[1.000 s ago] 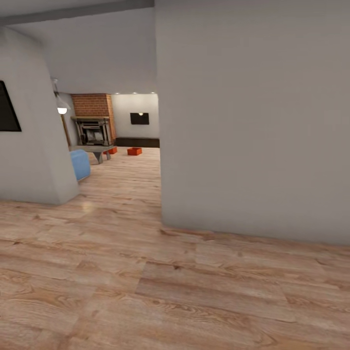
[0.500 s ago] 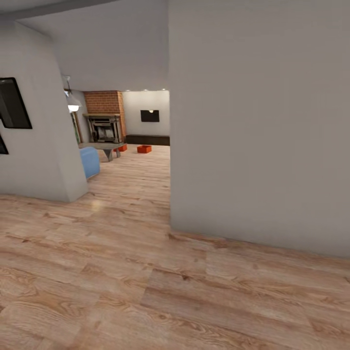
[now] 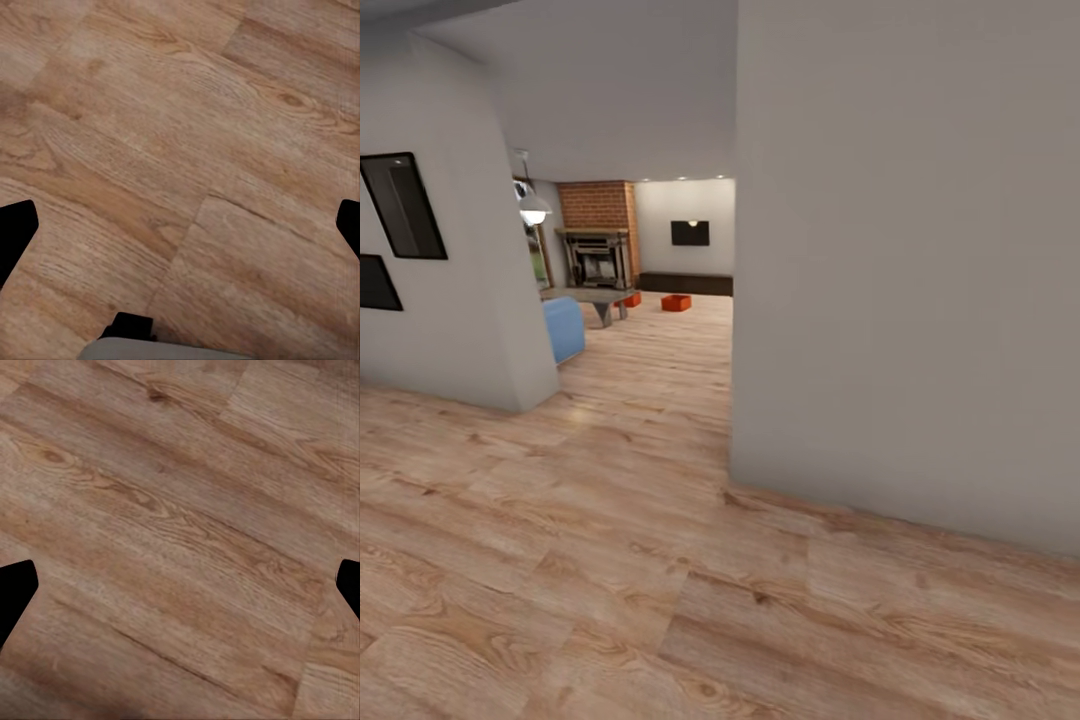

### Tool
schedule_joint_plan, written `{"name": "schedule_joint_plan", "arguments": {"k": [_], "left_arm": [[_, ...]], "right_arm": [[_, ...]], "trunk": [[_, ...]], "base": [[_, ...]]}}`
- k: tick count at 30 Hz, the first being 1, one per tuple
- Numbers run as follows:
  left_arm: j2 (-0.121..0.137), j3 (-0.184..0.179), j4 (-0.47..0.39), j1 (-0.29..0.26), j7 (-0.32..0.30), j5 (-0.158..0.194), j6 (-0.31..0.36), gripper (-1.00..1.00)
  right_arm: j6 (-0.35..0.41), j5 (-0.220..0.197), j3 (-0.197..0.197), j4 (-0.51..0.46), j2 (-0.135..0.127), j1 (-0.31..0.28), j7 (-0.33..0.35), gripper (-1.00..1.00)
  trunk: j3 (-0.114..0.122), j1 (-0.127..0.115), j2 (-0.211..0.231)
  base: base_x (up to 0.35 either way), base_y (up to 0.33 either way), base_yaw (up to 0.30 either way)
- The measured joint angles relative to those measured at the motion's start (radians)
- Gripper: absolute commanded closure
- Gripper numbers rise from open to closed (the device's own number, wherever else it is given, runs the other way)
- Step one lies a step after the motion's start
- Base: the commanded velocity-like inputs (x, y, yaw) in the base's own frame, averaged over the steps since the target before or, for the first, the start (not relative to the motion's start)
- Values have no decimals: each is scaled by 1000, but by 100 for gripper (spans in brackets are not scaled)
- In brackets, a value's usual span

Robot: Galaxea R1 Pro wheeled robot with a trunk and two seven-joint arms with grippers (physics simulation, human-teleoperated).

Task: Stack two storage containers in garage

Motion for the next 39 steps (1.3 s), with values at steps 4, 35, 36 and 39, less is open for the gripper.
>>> {"name": "schedule_joint_plan", "arguments": {"k": [4, 35, 36, 39], "left_arm": [[0, 0, 0, 0, 0, 0, 0, -100], [2, 0, 0, 0, 0, 0, 1, -100], [2, 0, 0, 0, 0, 0, 1, -100], [2, 0, 0, 0, 0, 0, 1, -100]], "right_arm": [[0, 1, 0, -1, 0, 0, 0, -100], [-1, 1, 0, 0, 0, 0, 0, -100], [-1, 1, 0, -1, 0, 0, 0, -100], [-1, 1, 0, 0, 0, 0, 0, -100]], "trunk": [[-4, 0, 0], [-2, 0, 0], [-1, 0, 0], [3, 0, 0]], "base": [[326, 0, 160], [326, 0, 196], [326, 0, 172], [326, 0, 172]]}}
